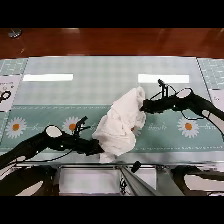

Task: Fold the shirts.

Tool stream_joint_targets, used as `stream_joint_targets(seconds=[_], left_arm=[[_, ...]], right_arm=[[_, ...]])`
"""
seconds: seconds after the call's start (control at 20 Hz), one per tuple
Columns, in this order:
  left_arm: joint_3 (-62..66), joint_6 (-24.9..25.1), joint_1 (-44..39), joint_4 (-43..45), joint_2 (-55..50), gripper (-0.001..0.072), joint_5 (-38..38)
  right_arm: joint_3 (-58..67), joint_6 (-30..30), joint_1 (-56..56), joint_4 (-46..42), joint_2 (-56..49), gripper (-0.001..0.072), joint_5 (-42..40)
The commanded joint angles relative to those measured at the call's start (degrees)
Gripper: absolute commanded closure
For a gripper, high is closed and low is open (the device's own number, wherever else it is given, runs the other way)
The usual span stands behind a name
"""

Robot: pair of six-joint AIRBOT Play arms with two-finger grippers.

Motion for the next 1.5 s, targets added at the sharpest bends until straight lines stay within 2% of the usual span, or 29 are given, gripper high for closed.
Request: stream_joint_targets(seconds=[0.0,0.1,0.3,0.4,0.55,0.7,0.85,1.1,1.2,1.3,1.35,1.45], left_arm=[[0.98,-0.15,1.20,1.16,0.90,0.0688,-0.66],[3.93,-0.85,3.32,6.75,6.21,0.0690,-4.87],[15.13,-17.86,11.26,32.09,24.02,0.0689,-9.22],[24.76,-20.41,16.65,43.19,32.52,0.0688,-13.68],[41.35,-20.35,24.96,50.56,40.89,0.0688,-11.96],[56.85,-20.33,31.21,51.49,42.56,0.0688,-7.23],[67.76,-19.80,33.16,51.56,42.10,0.0688,-5.99],[77.13,-19.58,33.29,51.67,42.23,0.0688,-6.91],[79.47,-19.89,33.29,51.65,42.21,0.0688,-9.38],[80.65,-23.23,33.29,51.43,42.23,0.0688,-13.60],[80.70,-25.29,33.29,50.34,42.23,0.0687,-16.33],[80.52,-26.03,33.31,48.19,41.99,0.0688,-24.24]], right_arm=[[1.62,-0.70,0.26,-0.26,1.36,0.0679,2.64],[4.37,-0.85,-2.36,-2.10,6.84,0.0679,6.03],[15.19,-0.81,-8.85,-4.92,22.97,0.0680,9.73],[22.25,-0.66,-11.26,-4.94,30.42,0.0680,11.85],[31.91,0.50,-12.46,-5.46,38.97,0.0680,11.72],[39.12,3.37,-12.46,-5.73,44.09,0.0680,10.23],[45.51,5.92,-12.46,-7.58,46.97,0.0680,10.08],[54.99,12.66,-12.46,-19.10,49.53,0.0680,11.23],[58.75,12.96,-12.46,-22.10,49.64,0.0681,10.99],[61.64,13.03,-12.46,-22.97,49.64,0.0680,9.38],[62.90,12.98,-12.46,-23.34,49.64,0.0680,8.96],[64.26,12.98,-12.46,-26.69,49.64,0.0680,9.66]])
